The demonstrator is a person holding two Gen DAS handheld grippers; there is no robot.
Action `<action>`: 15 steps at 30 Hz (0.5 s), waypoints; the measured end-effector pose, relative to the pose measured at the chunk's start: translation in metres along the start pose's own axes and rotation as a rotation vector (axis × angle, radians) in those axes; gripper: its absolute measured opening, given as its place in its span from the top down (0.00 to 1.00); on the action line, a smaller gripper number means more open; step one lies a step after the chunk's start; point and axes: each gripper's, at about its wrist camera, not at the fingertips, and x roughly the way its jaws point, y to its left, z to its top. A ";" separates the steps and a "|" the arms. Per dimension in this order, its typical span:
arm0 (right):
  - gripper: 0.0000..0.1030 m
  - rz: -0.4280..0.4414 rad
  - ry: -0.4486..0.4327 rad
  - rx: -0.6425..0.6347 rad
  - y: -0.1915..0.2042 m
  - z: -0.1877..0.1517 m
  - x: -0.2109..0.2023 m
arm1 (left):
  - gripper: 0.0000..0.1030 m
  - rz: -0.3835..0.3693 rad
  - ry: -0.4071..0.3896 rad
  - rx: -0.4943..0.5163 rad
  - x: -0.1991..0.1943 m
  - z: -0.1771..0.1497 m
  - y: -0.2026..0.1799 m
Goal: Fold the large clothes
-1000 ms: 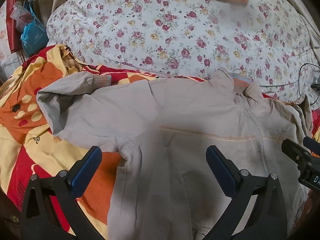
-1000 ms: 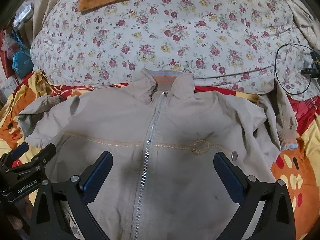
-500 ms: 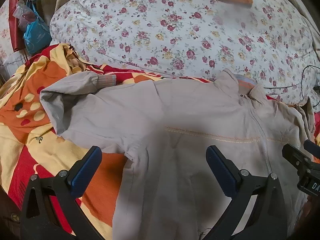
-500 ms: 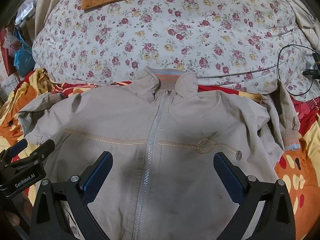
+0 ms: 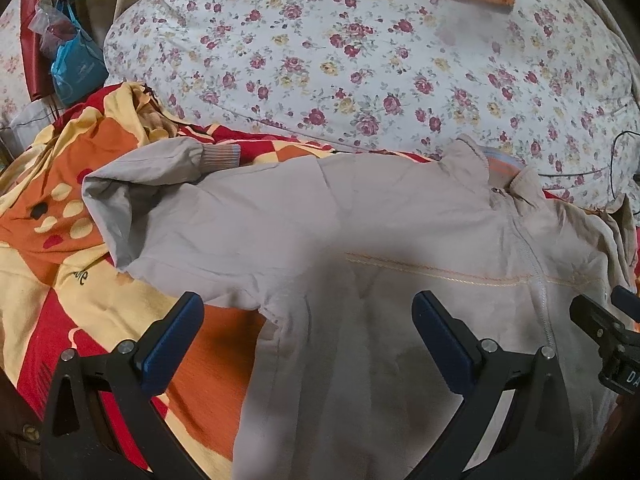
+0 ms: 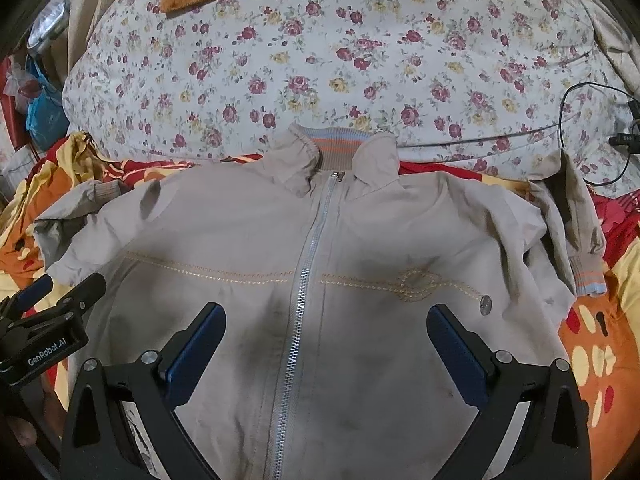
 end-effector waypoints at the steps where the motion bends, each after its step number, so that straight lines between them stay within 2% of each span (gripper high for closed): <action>1: 0.02 0.002 0.001 0.000 0.000 0.000 0.001 | 0.00 0.000 0.001 -0.001 0.000 0.000 0.001; 15: 0.02 0.024 0.005 -0.014 0.008 -0.002 0.003 | 0.00 0.015 -0.002 0.004 0.001 0.002 0.008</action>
